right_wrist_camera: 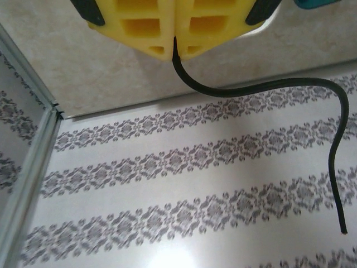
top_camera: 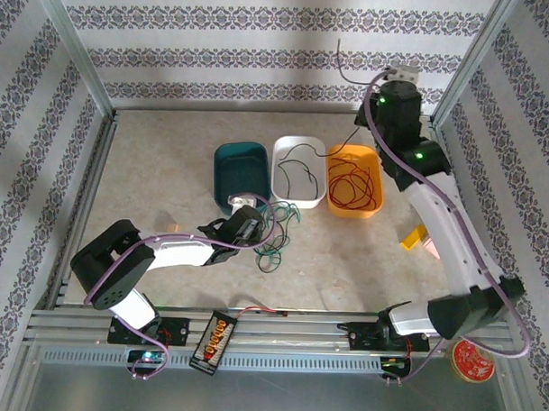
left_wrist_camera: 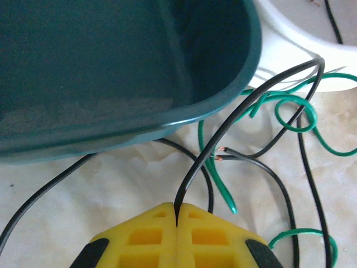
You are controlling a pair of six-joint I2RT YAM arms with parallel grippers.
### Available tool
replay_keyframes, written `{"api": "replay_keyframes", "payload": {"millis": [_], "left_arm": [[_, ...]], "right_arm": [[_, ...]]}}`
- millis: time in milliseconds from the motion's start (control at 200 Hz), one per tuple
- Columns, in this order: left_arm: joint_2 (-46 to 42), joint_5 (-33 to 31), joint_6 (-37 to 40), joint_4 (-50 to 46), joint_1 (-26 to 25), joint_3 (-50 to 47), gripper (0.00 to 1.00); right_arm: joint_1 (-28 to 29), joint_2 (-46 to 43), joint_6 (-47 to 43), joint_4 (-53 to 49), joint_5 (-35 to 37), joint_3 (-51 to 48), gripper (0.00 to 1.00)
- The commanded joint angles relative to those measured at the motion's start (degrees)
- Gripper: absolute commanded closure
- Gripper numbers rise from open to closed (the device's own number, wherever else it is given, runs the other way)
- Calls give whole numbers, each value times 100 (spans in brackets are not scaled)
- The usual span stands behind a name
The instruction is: Untangle the cables
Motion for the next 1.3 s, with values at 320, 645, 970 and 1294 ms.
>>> {"api": "replay_keyframes", "payload": {"millis": [320, 645, 970, 1294], "left_arm": [[-171, -139, -61, -282, -53, -2, 100], [-82, -112, -44, -330, -89, 105, 100], [-78, -147, -1, -383, -107, 116, 100], [5, -95, 1, -252, -115, 137, 100]], "right_arm": [[608, 1780, 481, -209, -1021, -1153, 100], [525, 2976, 970, -625, -1270, -591, 100], [510, 2330, 1273, -406, -1044, -1156, 50], [1189, 730, 1067, 141, -1530, -2842, 49]]}}
